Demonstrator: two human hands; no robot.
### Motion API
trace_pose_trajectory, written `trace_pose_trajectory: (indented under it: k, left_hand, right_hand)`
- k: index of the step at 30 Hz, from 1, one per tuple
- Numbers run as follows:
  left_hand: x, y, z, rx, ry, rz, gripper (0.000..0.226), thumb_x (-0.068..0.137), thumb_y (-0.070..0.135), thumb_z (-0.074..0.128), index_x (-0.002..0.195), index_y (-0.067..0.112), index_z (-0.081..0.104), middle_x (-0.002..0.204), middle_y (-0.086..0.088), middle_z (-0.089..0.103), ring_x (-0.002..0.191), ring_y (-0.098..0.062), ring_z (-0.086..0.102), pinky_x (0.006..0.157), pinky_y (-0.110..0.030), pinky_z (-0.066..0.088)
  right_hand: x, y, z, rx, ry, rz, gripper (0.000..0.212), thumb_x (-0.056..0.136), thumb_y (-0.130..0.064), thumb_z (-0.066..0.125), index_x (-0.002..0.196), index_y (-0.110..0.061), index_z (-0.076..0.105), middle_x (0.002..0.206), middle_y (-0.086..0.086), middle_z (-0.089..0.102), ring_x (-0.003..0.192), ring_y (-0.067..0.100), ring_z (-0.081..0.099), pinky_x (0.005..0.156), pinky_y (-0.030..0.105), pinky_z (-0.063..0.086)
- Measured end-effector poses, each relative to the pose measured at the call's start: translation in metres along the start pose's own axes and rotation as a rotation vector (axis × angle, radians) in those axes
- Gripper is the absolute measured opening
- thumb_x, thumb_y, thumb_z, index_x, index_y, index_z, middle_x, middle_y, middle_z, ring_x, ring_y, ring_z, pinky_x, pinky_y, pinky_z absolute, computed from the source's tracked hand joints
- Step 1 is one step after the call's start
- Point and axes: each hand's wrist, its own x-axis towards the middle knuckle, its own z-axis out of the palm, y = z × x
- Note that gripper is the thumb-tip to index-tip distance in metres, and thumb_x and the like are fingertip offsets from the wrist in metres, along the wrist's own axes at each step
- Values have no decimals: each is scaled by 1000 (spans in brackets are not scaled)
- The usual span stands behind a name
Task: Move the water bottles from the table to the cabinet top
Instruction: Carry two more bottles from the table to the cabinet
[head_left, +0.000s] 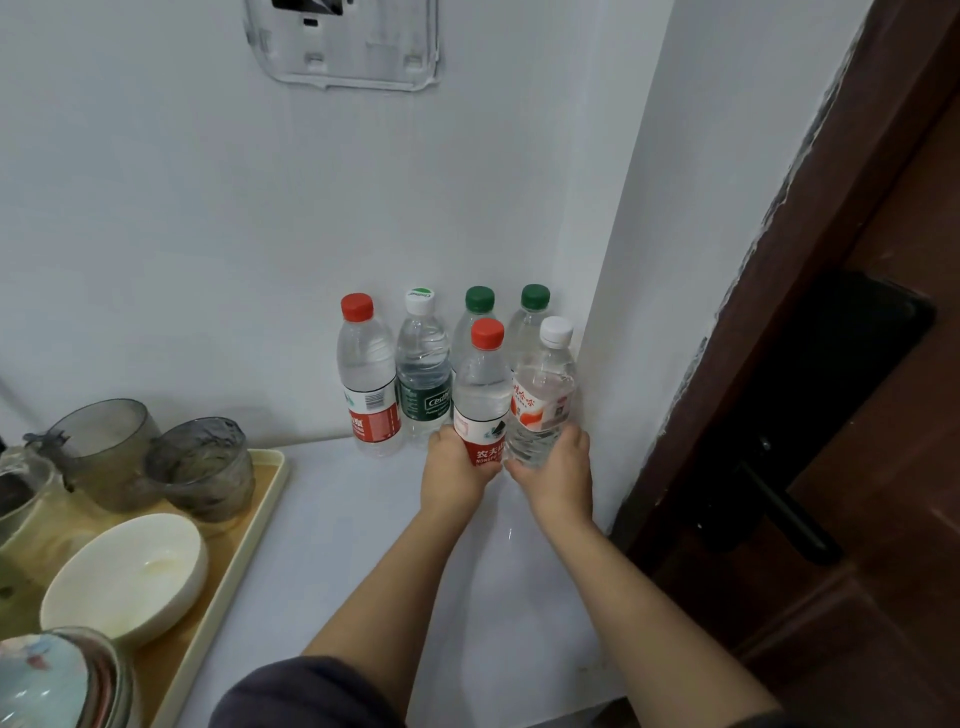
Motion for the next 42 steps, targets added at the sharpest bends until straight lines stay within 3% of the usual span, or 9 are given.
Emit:
trace_pose_trajectory:
  k: [4,8,12,30,34,37,39,42]
  left_hand:
    - [12,-7,7,24,-23,-27,68,54,31,87,113,14,59,109,-6,64,92,-19,66,83,-40,57]
    - [11,-6,2,67,-81,-34,65,65,25,82,122,10,55,117,-8,61,101,-24,64,89,-42,55]
    - [10,-8,4,125,-97,9,59,68,26,80,121,12,57,115,-7,63,103,-23,63,90,-41,54]
    - [-1,11,0,112,-102,-75,62,71,23,81,124,7,53,122,-13,60,104,-27,63,91,-42,53]
    - [-30,24,-24,235,-138,-74,79,82,33,74,142,6,31,141,-14,41,130,-30,45,103,-40,40]
    - [-57,20,-42,545,-176,-15,88,87,52,59,150,9,17,154,-13,27,144,-31,22,114,-43,25]
    - [-73,12,-53,716,-193,23,88,90,61,46,153,12,8,161,-12,12,148,-34,5,118,-49,12]
    - [-97,2,-66,837,-197,80,85,92,66,32,154,18,-1,162,-10,-4,148,-35,-8,117,-54,2]
  right_hand:
    - [4,-2,-3,-89,-60,-46,73,69,-33,84,119,1,43,122,18,50,114,34,53,87,38,48]
    - [8,8,-21,-47,-180,-65,66,75,-29,81,121,-2,43,125,17,55,114,33,56,87,34,47]
    - [11,4,-26,-3,-134,-14,62,70,-27,86,111,-6,45,117,13,62,107,33,61,82,36,51]
    - [4,-1,-23,-72,-103,-13,63,75,-34,81,119,-8,44,124,13,50,109,34,57,76,35,45]
    - [-9,12,-36,-337,-187,-38,75,80,-48,72,137,-14,37,140,10,41,128,30,41,93,41,44]
    - [-30,24,-49,-523,-314,-96,84,87,-59,55,152,-20,18,159,9,18,146,30,18,114,47,26]
    - [-45,28,-55,-592,-380,-132,83,90,-63,46,155,-27,7,164,6,4,150,31,2,119,52,12]
    - [-64,27,-61,-631,-413,-186,81,91,-65,39,154,-35,-3,164,5,-8,150,32,-11,118,56,1]
